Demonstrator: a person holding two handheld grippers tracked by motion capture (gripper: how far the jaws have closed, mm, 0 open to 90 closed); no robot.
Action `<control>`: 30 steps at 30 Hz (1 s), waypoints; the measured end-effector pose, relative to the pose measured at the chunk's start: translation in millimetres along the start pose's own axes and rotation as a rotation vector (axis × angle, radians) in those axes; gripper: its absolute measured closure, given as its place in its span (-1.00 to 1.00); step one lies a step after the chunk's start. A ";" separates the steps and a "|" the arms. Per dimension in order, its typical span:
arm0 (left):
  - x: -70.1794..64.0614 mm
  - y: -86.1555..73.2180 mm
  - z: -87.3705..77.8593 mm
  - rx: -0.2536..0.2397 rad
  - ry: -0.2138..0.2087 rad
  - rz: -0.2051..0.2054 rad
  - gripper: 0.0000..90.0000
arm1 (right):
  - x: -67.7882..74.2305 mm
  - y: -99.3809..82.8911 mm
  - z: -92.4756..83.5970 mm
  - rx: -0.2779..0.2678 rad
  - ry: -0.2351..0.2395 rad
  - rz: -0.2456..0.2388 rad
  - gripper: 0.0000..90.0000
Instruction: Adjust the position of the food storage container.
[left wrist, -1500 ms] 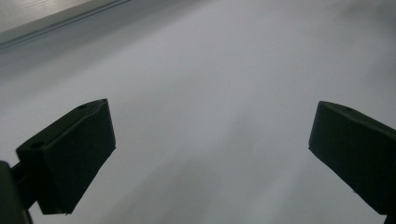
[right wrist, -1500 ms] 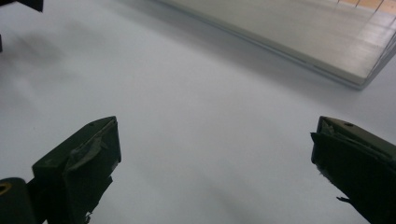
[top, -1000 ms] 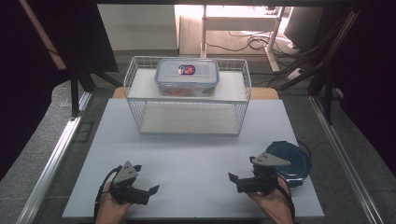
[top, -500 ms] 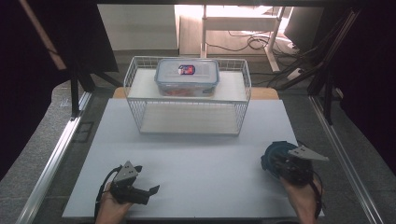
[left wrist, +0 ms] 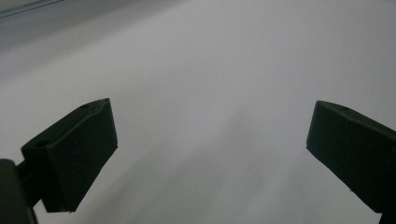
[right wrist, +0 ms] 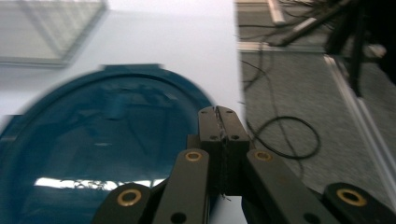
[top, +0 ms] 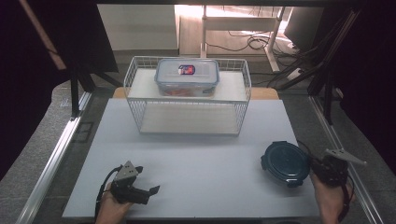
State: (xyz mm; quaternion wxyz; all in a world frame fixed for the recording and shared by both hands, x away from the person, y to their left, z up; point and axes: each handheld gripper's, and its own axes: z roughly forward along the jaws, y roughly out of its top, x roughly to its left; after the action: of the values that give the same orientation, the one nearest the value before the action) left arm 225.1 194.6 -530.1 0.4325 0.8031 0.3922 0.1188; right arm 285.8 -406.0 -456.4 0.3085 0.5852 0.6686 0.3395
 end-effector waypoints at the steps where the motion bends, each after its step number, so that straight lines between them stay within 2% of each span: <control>1: 0.0 0.0 0.0 0.000 0.000 0.000 -0.97 | 0.0 0.0 0.0 0.000 0.000 0.000 0.98; 3: -0.2 0.1 0.9 0.002 -0.003 0.000 -0.97 | -10.5 -3.1 5.8 0.022 -0.023 0.016 0.98; 5: -0.3 0.1 1.3 0.004 -0.003 0.000 -0.96 | -15.0 -5.4 11.8 0.042 -0.017 0.033 0.98; 12: 0.6 0.3 1.7 0.001 -0.005 -0.004 -0.96 | -17.3 -7.5 19.1 0.076 -0.010 0.046 0.98; 16: 0.2 1.0 3.0 0.002 -0.007 -0.005 -0.96 | -17.2 -8.1 19.5 0.079 0.011 0.062 0.99; 21: 0.2 1.5 4.5 0.007 -0.005 -0.002 -0.96 | -5.6 -7.4 20.5 0.092 0.051 0.040 0.99; 23: 0.5 1.6 4.7 0.007 -0.006 -0.004 -0.96 | 6.8 -5.9 21.9 0.100 0.071 0.010 0.99; 25: 0.6 1.6 4.9 0.007 -0.006 -0.006 -0.96 | 10.3 -5.6 22.1 0.104 0.077 0.004 0.99; 26: 0.8 1.6 5.1 0.008 -0.007 -0.006 -0.96 | 20.9 -5.3 23.0 0.109 0.099 -0.018 0.99; 28: 0.8 1.7 5.2 0.008 -0.007 -0.006 -0.96 | 25.5 -5.0 23.0 0.112 0.112 -0.025 0.99; 29: 0.7 1.8 5.5 0.009 -0.008 -0.006 -0.96 | 33.8 -4.7 23.5 0.121 0.134 -0.030 0.99; 30: 0.7 1.8 5.5 0.009 -0.008 -0.006 -0.95 | 33.8 -4.7 23.5 0.121 0.134 -0.030 0.99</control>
State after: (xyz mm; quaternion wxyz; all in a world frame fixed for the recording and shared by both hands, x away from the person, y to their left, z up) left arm 229.4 191.3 -532.0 0.4307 0.8044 0.3935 0.1125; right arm 297.9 -370.7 -474.3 0.2320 0.5688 0.7158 0.3321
